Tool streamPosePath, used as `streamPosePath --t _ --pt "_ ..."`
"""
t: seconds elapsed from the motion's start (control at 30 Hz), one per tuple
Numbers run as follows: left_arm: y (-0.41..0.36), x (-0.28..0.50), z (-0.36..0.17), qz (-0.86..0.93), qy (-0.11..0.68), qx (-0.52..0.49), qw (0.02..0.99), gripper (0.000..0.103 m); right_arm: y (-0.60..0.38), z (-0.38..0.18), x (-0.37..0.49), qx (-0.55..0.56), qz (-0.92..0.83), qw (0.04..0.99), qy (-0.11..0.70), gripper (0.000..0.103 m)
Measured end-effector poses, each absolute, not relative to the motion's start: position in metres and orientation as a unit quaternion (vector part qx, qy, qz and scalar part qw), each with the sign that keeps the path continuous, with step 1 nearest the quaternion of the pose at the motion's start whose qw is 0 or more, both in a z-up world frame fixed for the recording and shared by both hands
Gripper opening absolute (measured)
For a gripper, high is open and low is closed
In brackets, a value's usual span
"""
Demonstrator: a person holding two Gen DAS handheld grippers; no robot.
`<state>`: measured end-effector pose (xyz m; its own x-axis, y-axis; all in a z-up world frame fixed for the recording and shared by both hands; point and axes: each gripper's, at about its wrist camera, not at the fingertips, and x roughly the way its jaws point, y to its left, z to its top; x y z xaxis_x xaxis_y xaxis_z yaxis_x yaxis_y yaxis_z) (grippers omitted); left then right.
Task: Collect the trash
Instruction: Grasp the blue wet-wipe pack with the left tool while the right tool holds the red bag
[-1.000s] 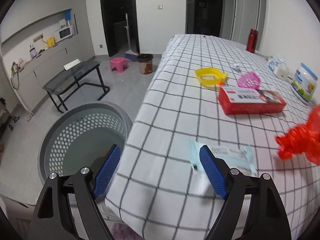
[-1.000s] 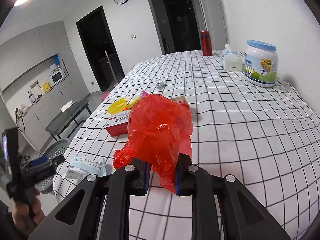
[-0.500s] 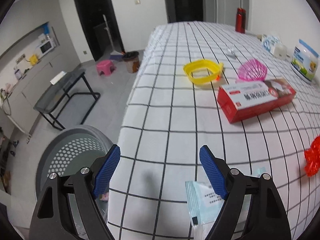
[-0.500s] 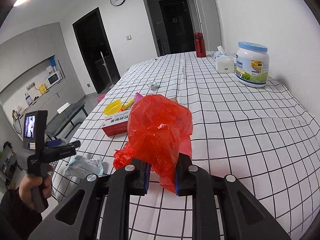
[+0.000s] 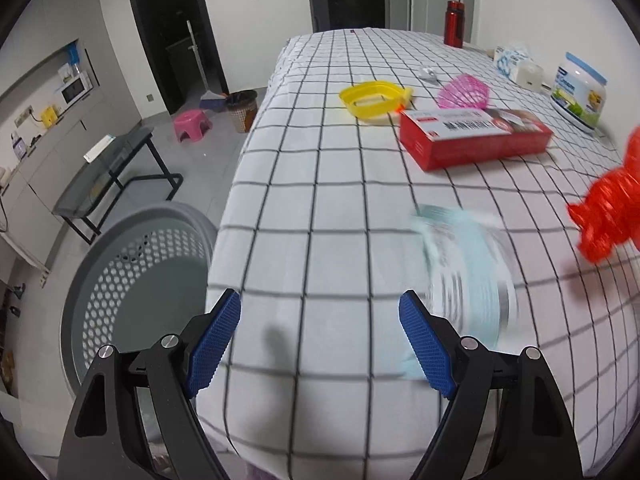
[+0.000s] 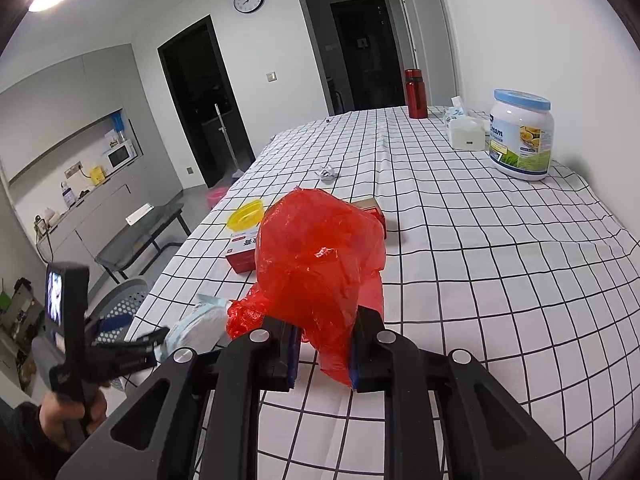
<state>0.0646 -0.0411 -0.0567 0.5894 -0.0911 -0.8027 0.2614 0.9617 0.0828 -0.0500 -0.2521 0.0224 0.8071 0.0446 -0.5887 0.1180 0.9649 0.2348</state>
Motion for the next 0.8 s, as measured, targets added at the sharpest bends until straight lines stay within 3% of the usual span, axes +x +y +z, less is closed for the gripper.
streamPosePath --t 0.33,0.8 --pt "-0.043 0.048 -0.031 -0.108 0.428 0.020 0.897 0.080 -0.262 0.019 -0.058 0.143 -0.024 0.941 0.306 0.018" --pt "-0.105 0.058 -0.048 -0.122 0.434 0.066 0.890 0.082 -0.274 0.015 -0.066 0.160 -0.027 0.938 0.305 0.018"
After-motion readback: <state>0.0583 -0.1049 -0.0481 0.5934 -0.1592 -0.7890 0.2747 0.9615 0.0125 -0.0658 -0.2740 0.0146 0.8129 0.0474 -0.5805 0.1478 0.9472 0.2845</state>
